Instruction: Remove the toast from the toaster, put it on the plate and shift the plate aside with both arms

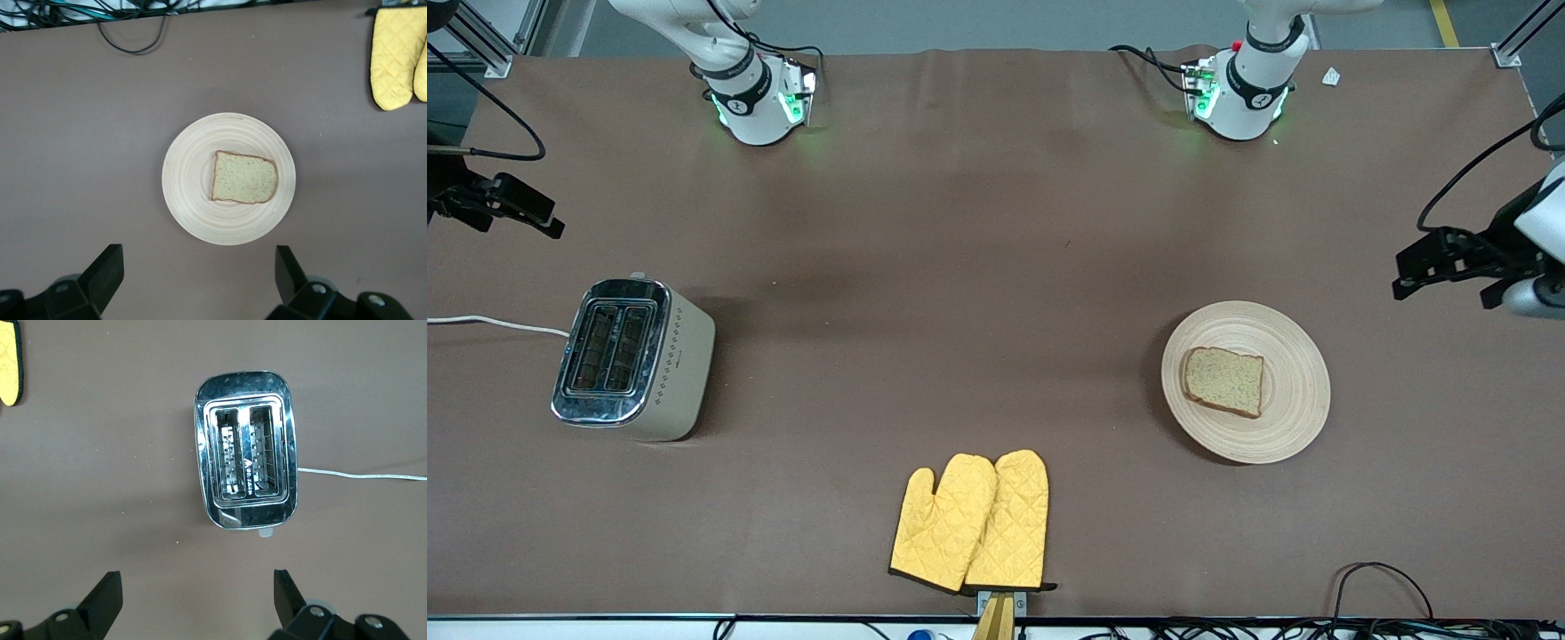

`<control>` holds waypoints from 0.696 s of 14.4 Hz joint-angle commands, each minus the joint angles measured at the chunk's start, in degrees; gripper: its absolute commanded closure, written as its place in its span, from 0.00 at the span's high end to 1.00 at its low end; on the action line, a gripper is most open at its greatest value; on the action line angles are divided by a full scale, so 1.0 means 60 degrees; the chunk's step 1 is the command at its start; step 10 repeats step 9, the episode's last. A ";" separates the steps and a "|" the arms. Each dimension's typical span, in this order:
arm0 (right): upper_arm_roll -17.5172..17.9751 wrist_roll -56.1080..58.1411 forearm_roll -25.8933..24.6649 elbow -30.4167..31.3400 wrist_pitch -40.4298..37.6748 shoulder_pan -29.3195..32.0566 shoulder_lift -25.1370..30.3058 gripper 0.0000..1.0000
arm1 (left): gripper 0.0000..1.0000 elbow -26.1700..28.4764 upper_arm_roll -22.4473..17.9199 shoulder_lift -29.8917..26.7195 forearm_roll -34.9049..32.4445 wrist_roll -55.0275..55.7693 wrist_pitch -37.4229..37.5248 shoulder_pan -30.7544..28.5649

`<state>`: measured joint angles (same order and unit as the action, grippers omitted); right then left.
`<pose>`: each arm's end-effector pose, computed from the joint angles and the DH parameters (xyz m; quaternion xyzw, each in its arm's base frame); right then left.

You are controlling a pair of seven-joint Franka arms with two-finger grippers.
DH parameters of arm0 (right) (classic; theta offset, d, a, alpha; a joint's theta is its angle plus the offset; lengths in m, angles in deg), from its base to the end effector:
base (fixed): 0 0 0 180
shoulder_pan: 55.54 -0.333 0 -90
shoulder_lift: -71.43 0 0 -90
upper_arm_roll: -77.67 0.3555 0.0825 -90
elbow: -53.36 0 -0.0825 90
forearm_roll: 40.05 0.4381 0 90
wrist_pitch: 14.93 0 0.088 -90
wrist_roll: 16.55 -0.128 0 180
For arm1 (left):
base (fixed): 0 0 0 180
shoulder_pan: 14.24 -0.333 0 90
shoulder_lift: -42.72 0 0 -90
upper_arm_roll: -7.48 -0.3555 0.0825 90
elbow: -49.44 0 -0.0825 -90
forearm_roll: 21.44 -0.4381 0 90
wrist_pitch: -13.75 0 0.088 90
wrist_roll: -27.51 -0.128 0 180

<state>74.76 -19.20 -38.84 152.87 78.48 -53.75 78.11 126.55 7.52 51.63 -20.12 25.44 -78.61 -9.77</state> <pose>0.5697 -0.0458 0.6293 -0.9978 0.0645 -0.0052 0.0134 0.6672 -0.0555 0.6667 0.9967 -0.0575 0.0550 0.0127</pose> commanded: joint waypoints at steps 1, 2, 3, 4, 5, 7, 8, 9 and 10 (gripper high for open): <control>0.0002 -0.0071 -0.0041 0.0142 0.0018 0.0038 0.0192 1.00 | 1.00 0.2978 -0.0006 -0.1994 -0.0132 0.0210 -0.1363 0.0032; 0.0001 -0.0071 -0.0041 0.0142 0.0018 0.0038 0.0192 1.00 | 1.00 0.3099 -0.0020 -0.2114 -0.0132 0.0212 -0.1336 0.0003; 0.0001 -0.0071 -0.0041 0.0142 0.0018 0.0038 0.0192 1.00 | 1.00 0.3071 -0.0035 -0.2115 -0.0132 0.0198 -0.1263 0.0003; 0.0001 -0.0071 -0.0026 0.0142 0.0018 0.0038 0.0192 1.00 | 1.00 0.3086 -0.0049 -0.2100 -0.0147 0.0212 -0.1248 -0.0011; 0.0001 -0.0071 -0.0041 0.0157 0.0018 0.0038 0.0192 1.00 | 1.00 0.3057 -0.0050 -0.2071 -0.0147 0.0212 -0.1248 -0.0026; 0.0001 -0.0071 -0.0026 0.0143 0.0018 0.0038 0.0192 1.00 | 1.00 0.2678 -0.0035 -0.1925 -0.0161 0.0124 -0.1233 0.0018; 0.0001 -0.0071 -0.0026 0.0142 0.0018 0.0038 0.0192 1.00 | 1.00 0.2545 -0.0035 -0.1808 -0.0161 0.0153 -0.1233 0.0032; 0.0001 -0.0071 -0.0026 0.0142 0.0032 0.0038 0.0192 1.00 | 1.00 0.2442 -0.0035 -0.1764 -0.0161 0.0168 -0.1219 0.0018; 0.0001 -0.0071 -0.0026 0.0142 0.0032 0.0038 0.0192 1.00 | 1.00 0.2442 -0.0035 -0.1764 -0.0161 0.0168 -0.1219 0.0018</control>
